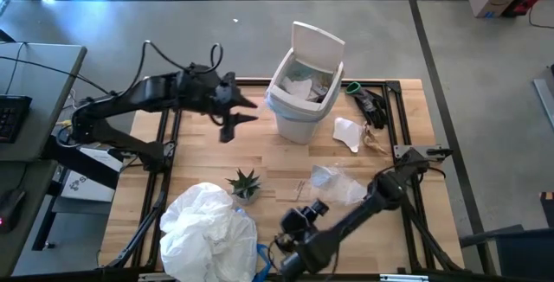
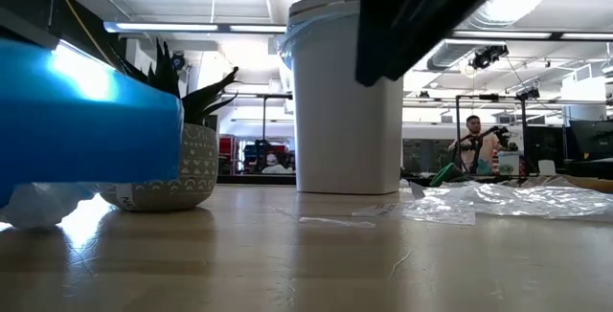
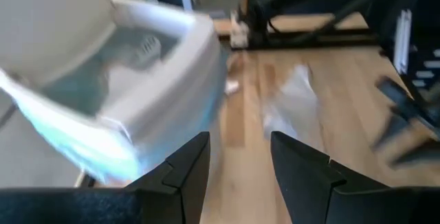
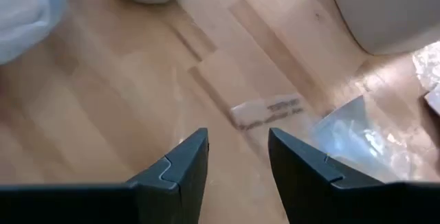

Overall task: Place trash/remove bag and relplace
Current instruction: Put the transparent plastic into the trash bin

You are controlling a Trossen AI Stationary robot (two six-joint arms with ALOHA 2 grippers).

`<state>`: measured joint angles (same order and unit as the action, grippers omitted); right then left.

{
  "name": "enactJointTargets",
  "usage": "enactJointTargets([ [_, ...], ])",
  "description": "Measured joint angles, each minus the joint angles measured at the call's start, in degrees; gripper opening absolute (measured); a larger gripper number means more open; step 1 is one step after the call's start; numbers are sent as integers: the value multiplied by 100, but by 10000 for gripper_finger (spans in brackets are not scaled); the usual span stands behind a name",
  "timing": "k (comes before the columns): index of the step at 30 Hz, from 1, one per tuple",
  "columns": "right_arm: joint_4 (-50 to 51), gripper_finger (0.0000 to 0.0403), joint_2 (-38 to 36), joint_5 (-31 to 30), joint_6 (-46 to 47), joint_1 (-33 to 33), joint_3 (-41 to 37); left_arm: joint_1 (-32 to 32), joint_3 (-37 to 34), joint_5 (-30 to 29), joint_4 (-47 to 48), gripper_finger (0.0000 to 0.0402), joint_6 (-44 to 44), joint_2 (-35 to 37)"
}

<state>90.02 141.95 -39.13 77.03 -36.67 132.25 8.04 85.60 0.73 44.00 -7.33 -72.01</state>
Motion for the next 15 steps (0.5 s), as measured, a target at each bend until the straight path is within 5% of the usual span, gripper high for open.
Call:
enactJointTargets([
  [10,-19,138,-4,587,-1198,1112,-47,-511,0,-609,842,140,238,452],
  [15,-12,138,-301,1061,-1126,1364,-1017,-628,-29,-685,1010,140,281,603],
])
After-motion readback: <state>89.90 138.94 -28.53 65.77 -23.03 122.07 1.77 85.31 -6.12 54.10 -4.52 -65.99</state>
